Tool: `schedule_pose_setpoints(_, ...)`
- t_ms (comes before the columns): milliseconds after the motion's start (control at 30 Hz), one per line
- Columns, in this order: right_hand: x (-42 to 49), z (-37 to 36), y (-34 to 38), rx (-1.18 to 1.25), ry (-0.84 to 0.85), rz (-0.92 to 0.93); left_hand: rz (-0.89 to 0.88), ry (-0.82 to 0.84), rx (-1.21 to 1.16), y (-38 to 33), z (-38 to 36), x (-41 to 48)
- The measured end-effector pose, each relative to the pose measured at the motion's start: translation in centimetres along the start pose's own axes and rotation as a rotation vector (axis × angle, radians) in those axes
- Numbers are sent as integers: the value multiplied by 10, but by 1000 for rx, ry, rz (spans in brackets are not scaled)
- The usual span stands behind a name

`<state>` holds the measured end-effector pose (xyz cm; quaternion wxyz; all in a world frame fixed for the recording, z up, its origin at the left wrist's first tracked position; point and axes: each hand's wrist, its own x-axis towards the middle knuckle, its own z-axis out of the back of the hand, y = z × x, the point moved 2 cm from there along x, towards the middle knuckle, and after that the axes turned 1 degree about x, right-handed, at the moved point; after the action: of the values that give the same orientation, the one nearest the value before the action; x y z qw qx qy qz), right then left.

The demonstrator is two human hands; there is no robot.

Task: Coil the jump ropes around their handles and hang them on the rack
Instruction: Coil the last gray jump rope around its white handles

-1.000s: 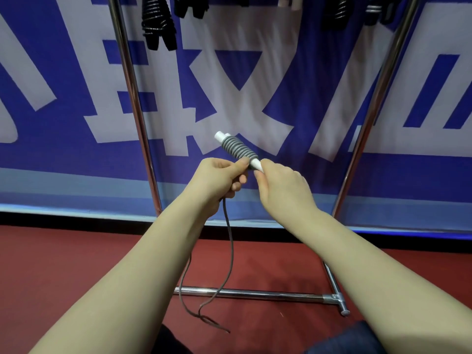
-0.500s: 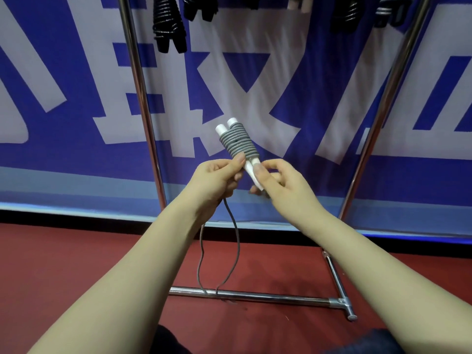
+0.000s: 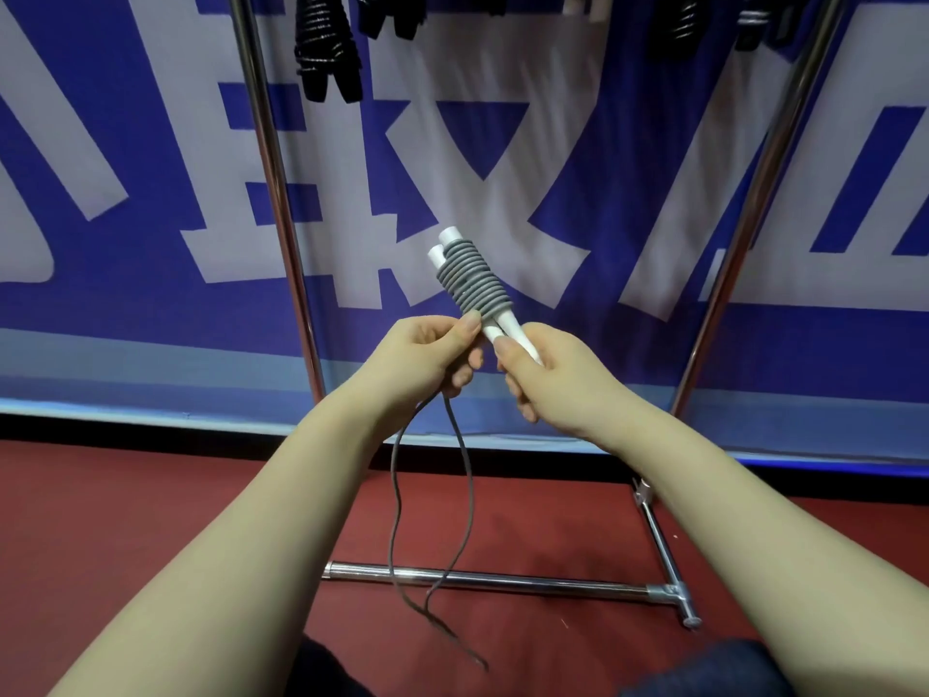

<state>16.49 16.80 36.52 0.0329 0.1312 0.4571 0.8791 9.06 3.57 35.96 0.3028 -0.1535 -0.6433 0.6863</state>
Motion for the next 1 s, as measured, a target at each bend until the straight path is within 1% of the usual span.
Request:
schedule_pose_setpoints(67,-1,2,3,-149,-101,71,31,-45,-17,0,2,1)
schedule_pose_setpoints(167,-2,1,2,-343,-176,120,73,-85,8,0,4,1)
schedule_pose_setpoints(267,-2,2,-2,-591,-216,108,131,-46,85,3,3,1)
schedule_pose_setpoints(333,-3,5,-4,-743,-249,125,162,8,88,4,0,1)
schedule_pose_setpoints(433,-3,8,-6,-884,-291,177,146,41,67,3,-7,2)
schedule_pose_setpoints(500,0,3,-4,-990,-287,183,148,5,36,3,-11,3)
schedule_pose_setpoints(600,2,-8,-9,-1141,-361,234,206,-114,-25,4,-14,6)
schedule_pose_setpoints(667,3,-13,-8,-1166,-418,251,245,-213,-41,7,-14,8)
schedule_pose_setpoints(767,1,-19,-7,-1192,-426,283,233,-292,-56,10,-13,9)
schedule_pose_setpoints(867,-3,-20,-6,-1157,-457,347,154,-280,46,7,-10,8)
schedule_pose_setpoints(933,-3,-20,-5,-1064,-485,416,124,-254,114,6,-8,8)
schedule_pose_setpoints(1000,-8,-19,-4,-988,-416,462,102,-247,224,5,-3,8)
